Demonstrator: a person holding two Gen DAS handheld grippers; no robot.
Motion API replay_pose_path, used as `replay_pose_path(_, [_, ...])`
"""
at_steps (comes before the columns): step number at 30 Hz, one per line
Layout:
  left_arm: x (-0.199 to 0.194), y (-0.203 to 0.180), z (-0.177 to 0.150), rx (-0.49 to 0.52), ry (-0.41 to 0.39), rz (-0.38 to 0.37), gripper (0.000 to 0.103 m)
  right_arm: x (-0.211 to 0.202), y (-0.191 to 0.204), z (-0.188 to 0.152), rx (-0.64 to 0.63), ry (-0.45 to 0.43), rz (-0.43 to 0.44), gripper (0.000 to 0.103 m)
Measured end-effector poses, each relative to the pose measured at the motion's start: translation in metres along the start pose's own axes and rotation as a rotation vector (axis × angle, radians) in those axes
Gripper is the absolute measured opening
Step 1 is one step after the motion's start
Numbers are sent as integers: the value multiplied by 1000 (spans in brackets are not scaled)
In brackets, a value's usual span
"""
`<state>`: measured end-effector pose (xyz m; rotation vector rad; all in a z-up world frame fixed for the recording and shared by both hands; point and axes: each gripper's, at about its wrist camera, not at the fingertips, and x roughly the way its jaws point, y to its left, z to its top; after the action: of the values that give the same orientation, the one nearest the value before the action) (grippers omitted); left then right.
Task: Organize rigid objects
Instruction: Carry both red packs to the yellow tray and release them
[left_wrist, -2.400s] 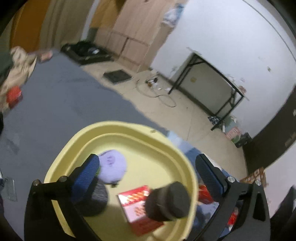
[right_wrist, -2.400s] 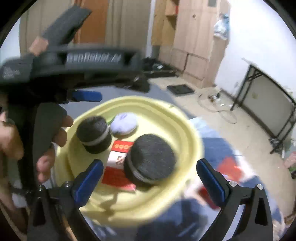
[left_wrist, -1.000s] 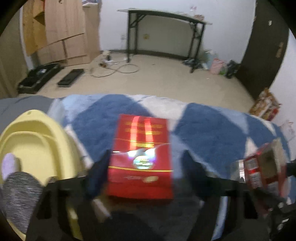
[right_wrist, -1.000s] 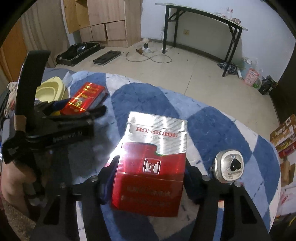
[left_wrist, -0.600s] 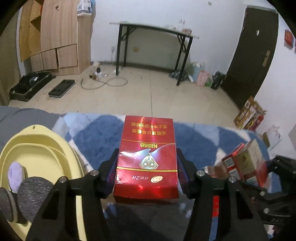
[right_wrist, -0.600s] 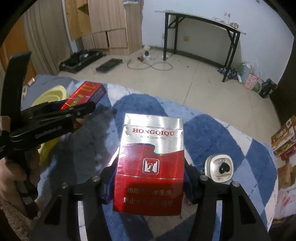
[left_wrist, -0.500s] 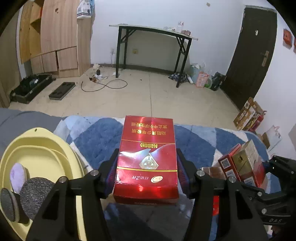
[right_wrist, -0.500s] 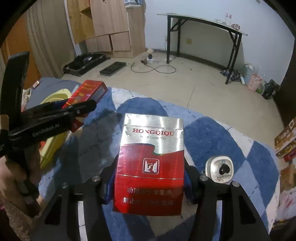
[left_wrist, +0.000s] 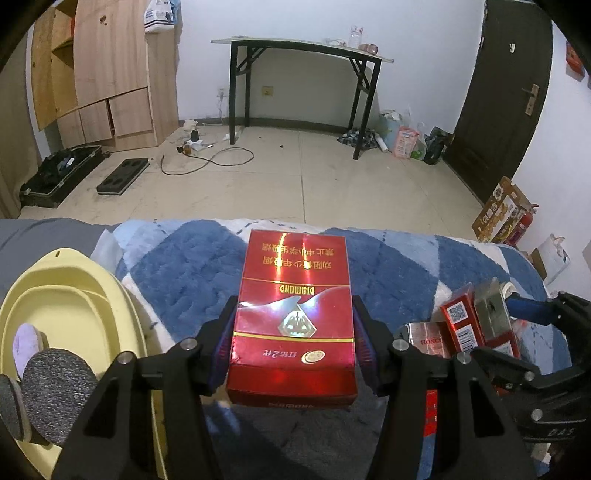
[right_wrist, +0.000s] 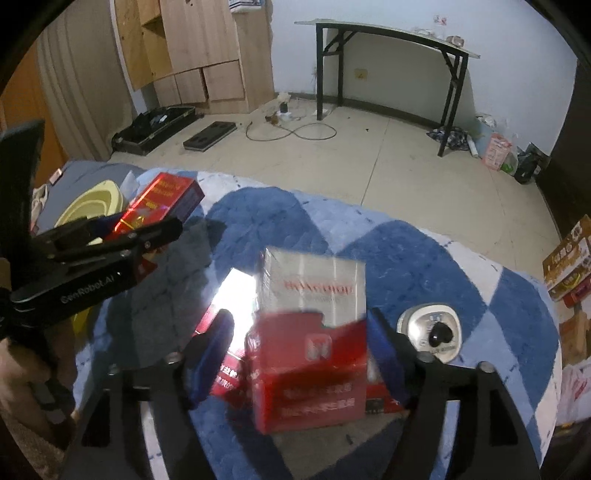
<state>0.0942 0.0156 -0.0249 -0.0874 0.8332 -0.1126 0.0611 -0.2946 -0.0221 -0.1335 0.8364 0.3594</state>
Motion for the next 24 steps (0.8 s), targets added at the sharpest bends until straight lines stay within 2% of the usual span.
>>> replay_pose_path(4, [-2,-4,1,5,-6,7,58,-2,1,-2,14,-2,3,74])
replay_pose_path(9, [-22,-4,4,20,-44,14,58,-6,-9,-1,46,4,5,76])
replay_pose_path(11, [-35,-4,4,32,-60,24,58,-10,-18,-4,67,1,2,91])
replay_pose_path(16, [-76,6,-1,42,-111,42,58,-9,-35,-13,117,37,33,91])
replay_pose_path(19, [-107,28,-2,4,-153,69,58,-5,-39,-14,140,45,73,91])
replay_pose_path(22, [-138,58,-7,-54,-193,120,58,-7,-43,-14,161,28,118,84])
replay_pose_path(24, [-155,82,-17,-109,-209,155,58,-7,-45,-14,164,22,157,63])
